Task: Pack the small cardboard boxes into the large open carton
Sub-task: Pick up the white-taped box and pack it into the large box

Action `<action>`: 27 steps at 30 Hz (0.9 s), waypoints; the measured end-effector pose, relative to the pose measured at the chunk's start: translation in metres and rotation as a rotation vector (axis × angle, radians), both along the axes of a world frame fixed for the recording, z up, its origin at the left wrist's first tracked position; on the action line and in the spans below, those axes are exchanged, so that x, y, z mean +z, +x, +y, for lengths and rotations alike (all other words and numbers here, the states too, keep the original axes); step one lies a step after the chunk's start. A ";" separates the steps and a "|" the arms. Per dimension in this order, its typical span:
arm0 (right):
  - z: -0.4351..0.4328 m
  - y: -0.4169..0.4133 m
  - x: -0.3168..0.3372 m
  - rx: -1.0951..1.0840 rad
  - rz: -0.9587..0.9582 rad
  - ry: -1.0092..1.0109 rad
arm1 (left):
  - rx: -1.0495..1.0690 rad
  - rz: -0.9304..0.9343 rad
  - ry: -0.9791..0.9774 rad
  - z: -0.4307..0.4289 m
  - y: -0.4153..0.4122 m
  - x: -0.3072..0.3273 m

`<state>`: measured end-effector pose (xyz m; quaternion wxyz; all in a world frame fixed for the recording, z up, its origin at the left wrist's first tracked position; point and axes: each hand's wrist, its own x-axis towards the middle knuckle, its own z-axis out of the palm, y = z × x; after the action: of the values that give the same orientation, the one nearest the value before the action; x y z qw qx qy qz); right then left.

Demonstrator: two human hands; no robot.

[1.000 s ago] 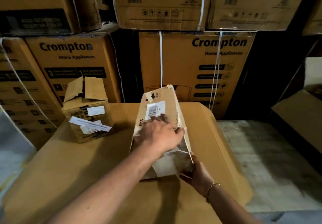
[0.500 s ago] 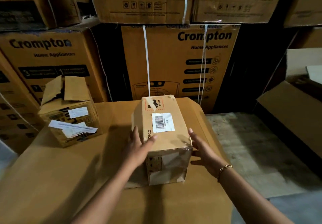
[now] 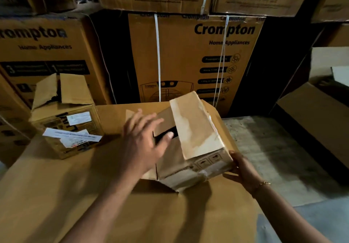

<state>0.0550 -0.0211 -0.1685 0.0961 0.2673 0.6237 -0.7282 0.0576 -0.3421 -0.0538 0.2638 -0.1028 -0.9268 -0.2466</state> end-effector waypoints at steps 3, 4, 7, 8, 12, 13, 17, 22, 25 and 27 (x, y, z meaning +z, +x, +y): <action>0.008 0.004 -0.009 -0.002 -0.053 0.180 | 0.120 0.090 0.221 -0.041 -0.018 -0.005; 0.009 0.004 -0.012 -0.012 -0.088 0.206 | 0.130 0.021 0.345 -0.051 -0.025 -0.011; 0.014 0.001 -0.018 -0.048 -0.175 0.200 | 0.110 -0.437 0.666 -0.056 -0.042 -0.042; 0.018 -0.001 -0.019 -0.054 -0.185 0.203 | 0.089 -0.587 0.689 -0.050 -0.046 -0.055; 0.025 -0.007 -0.008 -0.039 -0.113 0.171 | -0.015 -0.919 0.744 -0.017 -0.052 -0.098; 0.024 -0.008 -0.003 -0.008 -0.103 0.187 | -0.038 -0.986 0.788 -0.007 -0.052 -0.103; 0.013 -0.009 0.006 0.096 -0.160 0.288 | -0.075 -1.171 0.924 0.033 -0.050 -0.113; 0.001 -0.013 0.005 0.086 -0.200 0.307 | 0.007 -1.117 1.101 0.072 -0.055 -0.126; 0.007 -0.009 0.011 0.049 -0.141 0.281 | 0.030 -1.044 1.155 0.084 -0.060 -0.124; 0.019 -0.005 0.017 -0.007 -0.089 0.229 | 0.010 -1.011 1.152 0.097 -0.062 -0.118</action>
<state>0.0501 -0.0016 -0.1516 0.0902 0.3108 0.6968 -0.6401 -0.0048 -0.2450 -0.1722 -0.1794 0.1804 -0.6603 -0.7066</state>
